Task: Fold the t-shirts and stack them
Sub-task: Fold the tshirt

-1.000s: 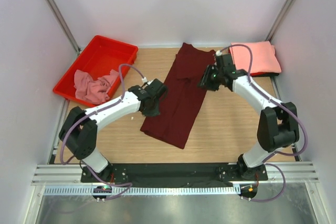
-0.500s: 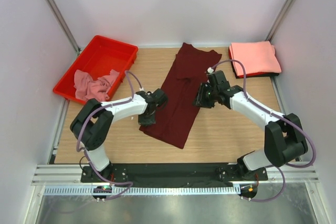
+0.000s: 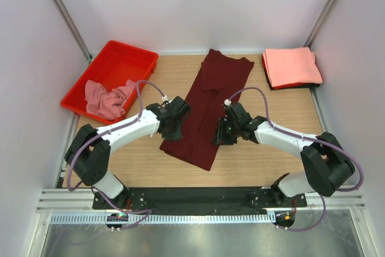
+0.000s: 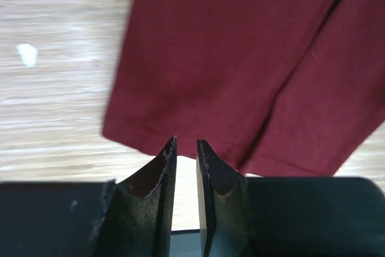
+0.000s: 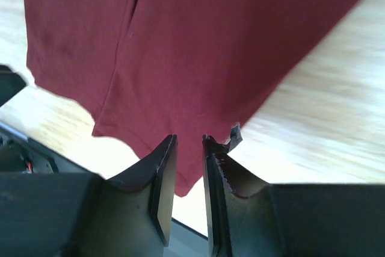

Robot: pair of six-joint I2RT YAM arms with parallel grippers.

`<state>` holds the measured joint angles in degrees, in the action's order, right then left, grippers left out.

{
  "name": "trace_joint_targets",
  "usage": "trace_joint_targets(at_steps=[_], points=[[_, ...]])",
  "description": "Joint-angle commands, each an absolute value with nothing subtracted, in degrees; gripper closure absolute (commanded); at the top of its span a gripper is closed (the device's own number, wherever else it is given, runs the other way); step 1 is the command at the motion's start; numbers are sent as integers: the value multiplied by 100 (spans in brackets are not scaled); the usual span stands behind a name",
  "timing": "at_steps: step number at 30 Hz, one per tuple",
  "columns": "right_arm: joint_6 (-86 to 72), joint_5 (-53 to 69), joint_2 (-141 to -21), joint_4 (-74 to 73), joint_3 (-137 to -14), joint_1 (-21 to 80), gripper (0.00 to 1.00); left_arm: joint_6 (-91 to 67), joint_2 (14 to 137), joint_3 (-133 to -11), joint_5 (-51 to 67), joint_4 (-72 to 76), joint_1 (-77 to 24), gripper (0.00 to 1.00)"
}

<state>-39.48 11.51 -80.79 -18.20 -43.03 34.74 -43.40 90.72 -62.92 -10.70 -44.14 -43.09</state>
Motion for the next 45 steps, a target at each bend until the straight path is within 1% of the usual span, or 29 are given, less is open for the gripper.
trace_joint_targets(at_steps=[1, 3, 6, 10, 13, 17, 21, 22, 23, 25, 27, 32, 37, 41, 45], points=[[-4358, 1169, -7954, -995, -4158, 3813, 70, -4315, 9183, -5925, -553, -3946, -4342, 80], [-4438, 1073, -8051, -914, -4026, 3954, 71, -4412, 9360, -5828, -834, -4069, -4324, 81], [-4552, 564, -8287, -1220, -3912, 4157, 71, -4640, 9685, -5687, -1089, -4236, -4333, 83], [-4719, 71, -8201, -1599, -3587, 4157, 73, -4834, 9712, -5502, -1125, -4280, -4350, 83], [-4781, -148, -7779, -1809, -3472, 4157, 73, -4799, 9502, -5563, -1029, -4403, -4368, 78], [-4816, -211, -7278, -2206, -3594, 4166, 72, -4641, 9124, -5983, -896, -4736, -4368, 72], [-5185, -70, -6830, -2276, -3560, 4175, 65, -4474, 8886, -6398, -1335, -5150, -4359, 66], [-5281, -79, -6794, -2242, -3542, 4201, 65, -4439, 8894, -6468, -1701, -5307, -4333, 65], [-5413, -88, -6777, -2215, -3490, 4236, 62, -4386, 8929, -6512, -1766, -5361, -4307, 64], [-5756, -202, -6785, -2136, -3428, 4368, 59, -4184, 9061, -6583, -1688, -5405, -4158, 64], [-6028, -263, -6794, -1918, -3314, 4517, 55, -4044, 9114, -6426, -1565, -5144, -4061, 63], [-6319, -457, -6934, -1705, -3322, 4833, 52, -3894, 9044, -5924, -775, -4510, -3613, 59], [-6565, -668, -7408, -1600, -3375, 5211, 52, -3832, 9035, -5801, -712, -4412, -3446, 59], [-6819, -817, -7734, -1521, -3375, 5676, 52, -3806, 9000, -5678, -642, -4272, -3428, 54], [-6917, -1072, -7910, -1827, -3507, 6002, 55, -3823, 9018, -5651, -545, -4254, -3428, 54]])
